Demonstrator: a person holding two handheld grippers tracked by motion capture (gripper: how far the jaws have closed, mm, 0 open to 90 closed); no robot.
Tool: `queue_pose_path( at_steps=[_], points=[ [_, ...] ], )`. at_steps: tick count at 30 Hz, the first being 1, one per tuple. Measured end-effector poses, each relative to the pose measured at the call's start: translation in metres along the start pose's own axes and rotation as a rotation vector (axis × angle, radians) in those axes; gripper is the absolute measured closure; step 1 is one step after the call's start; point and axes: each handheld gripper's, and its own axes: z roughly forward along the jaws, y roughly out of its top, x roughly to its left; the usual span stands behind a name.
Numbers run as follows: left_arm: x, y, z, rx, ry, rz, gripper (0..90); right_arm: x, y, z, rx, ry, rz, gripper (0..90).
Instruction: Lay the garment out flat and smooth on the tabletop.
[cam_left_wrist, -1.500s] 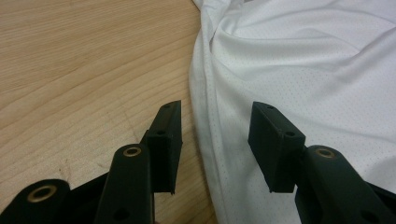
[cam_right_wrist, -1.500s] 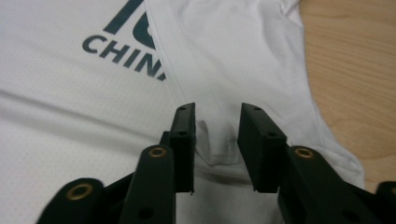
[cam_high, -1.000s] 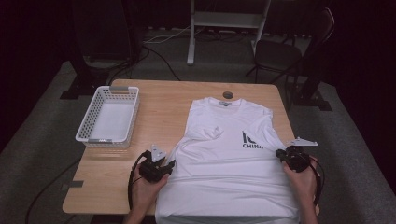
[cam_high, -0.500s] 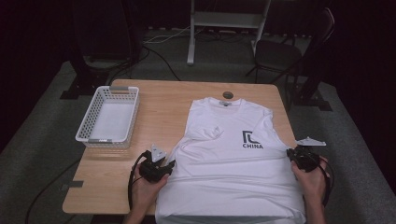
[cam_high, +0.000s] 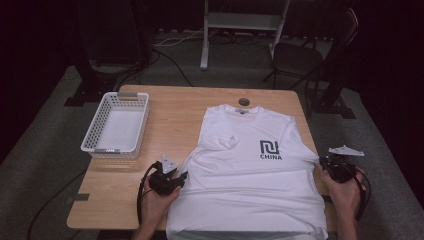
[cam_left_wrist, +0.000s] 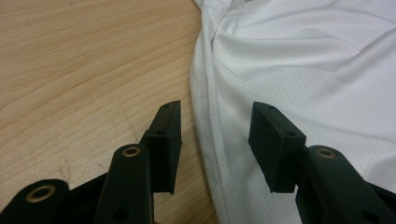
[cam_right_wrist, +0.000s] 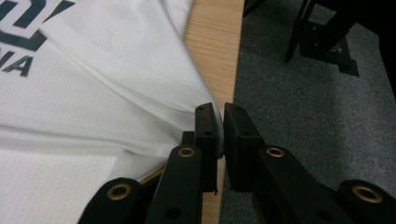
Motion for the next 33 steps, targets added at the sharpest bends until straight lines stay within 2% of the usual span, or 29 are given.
queue_pose_path(
  at_steps=[2,5,14,17,33],
  points=[
    [0.0,0.0,0.0,0.0,0.0,0.0,55.4,-0.002,0.001,0.0,0.001,0.003,0.004,82.0],
    [0.0,0.0,0.0,0.0,0.0,0.0,55.4,-0.002,0.002,-0.002,-0.009,0.009,0.012,71.5],
    [0.0,0.0,0.0,0.0,0.0,0.0,55.4,0.004,0.012,-0.012,-0.066,0.028,0.008,67.8],
    [0.0,0.0,0.0,0.0,0.0,0.0,55.4,0.009,0.018,-0.013,-0.082,0.059,0.008,67.3],
    [0.0,0.0,0.0,0.001,0.003,-0.001,54.7,0.05,0.048,0.003,-0.086,0.143,-0.082,65.3]
  ],
)
